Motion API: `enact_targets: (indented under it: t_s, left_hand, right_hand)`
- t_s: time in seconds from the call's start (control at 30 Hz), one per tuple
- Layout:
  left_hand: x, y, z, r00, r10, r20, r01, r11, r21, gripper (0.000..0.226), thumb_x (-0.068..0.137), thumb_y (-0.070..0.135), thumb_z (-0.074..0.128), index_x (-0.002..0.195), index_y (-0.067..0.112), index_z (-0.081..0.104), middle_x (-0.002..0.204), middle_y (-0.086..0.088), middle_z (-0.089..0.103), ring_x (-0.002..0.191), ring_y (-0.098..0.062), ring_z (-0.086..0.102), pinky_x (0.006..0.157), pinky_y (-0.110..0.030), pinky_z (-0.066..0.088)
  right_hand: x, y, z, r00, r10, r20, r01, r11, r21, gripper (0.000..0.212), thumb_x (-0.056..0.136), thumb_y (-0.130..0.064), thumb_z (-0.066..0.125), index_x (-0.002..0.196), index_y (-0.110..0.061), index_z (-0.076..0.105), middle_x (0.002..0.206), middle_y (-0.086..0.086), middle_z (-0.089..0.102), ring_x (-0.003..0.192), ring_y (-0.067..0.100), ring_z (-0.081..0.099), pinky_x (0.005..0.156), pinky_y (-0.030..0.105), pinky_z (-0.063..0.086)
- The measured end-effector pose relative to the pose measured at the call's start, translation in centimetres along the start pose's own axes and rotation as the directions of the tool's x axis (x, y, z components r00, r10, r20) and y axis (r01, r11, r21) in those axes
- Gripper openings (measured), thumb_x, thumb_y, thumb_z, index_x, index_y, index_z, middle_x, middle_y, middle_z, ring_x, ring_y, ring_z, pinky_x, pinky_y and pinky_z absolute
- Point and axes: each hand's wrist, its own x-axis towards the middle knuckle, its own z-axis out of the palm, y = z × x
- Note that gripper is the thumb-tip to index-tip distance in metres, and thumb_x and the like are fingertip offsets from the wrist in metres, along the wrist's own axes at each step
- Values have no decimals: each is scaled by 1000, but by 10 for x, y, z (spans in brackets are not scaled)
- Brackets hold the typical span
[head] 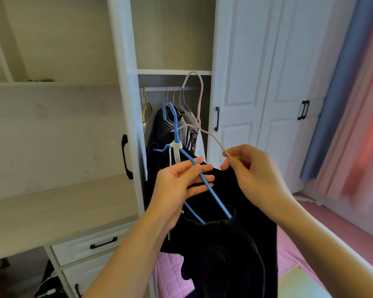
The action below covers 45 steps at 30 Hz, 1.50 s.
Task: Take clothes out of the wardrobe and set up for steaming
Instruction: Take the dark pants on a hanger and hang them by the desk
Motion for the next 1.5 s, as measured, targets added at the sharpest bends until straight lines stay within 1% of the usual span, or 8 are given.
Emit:
enact_targets:
  t_s: [0.63,0.8,0.9,1.03,1.13,1.27,1.4,1.5]
  left_hand:
    - [-148,64,30,983,184,3,-182,974,-135,20,88,11,59,107,10,68,109,-8,72,101,-22,70,81,-27,56]
    - [-163,75,47,965,253,-67,-252,967,29,18,84,19,66,100,15,74,102,0,75,99,-15,70,88,-32,56]
    - [-172,75,46,938,333,-98,-309,929,203,18,80,25,72,97,20,76,95,11,75,98,-2,68,84,-18,54]
    - [-180,69,34,889,455,-54,-396,822,408,10,84,19,71,89,17,79,91,24,71,103,11,60,81,-3,44]
    - [-190,59,24,855,519,-16,-410,693,592,18,85,38,66,80,26,78,85,6,73,92,7,59,83,-11,45]
    - [-203,53,18,834,550,-35,-388,630,672,20,84,43,58,87,34,75,95,32,68,118,11,52,93,-5,38]
    - [-216,48,7,812,580,-63,-354,575,738,31,87,45,53,93,24,76,103,25,68,117,17,47,97,-6,37]
    - [-223,42,1,817,570,-85,-294,540,789,34,87,49,51,105,29,72,116,37,52,127,16,39,103,-8,33]
  right_hand:
    - [-141,-105,-74,991,-134,23,135,989,-65,17,92,-13,57,95,-25,69,75,-14,72,75,0,67,70,13,53]
    - [-149,-113,-86,984,-119,132,128,990,-63,20,91,-14,58,83,-27,70,75,-11,72,75,13,68,77,32,58]
    - [-152,-112,-93,981,-82,173,88,996,-27,21,90,-13,57,81,-24,72,73,-8,73,77,26,68,82,49,54]
    - [-160,-110,-90,962,-48,269,55,998,-18,22,92,-13,56,83,-27,71,74,-13,73,80,26,68,84,47,54]
    - [-166,-106,-83,954,-41,298,43,999,-3,24,91,-12,56,81,-27,71,73,-13,73,79,27,68,83,47,54]
    - [-173,-101,-72,935,-50,351,45,999,23,25,91,-11,57,80,-27,73,77,-11,73,75,15,69,80,40,56]
    - [-177,-96,-61,898,-54,438,31,998,59,22,92,-11,57,85,-26,72,77,-11,74,76,9,69,82,34,56]
    - [-175,-95,-53,839,-41,543,-3,997,79,18,93,-15,55,88,-23,70,79,-8,74,78,11,69,85,35,55]
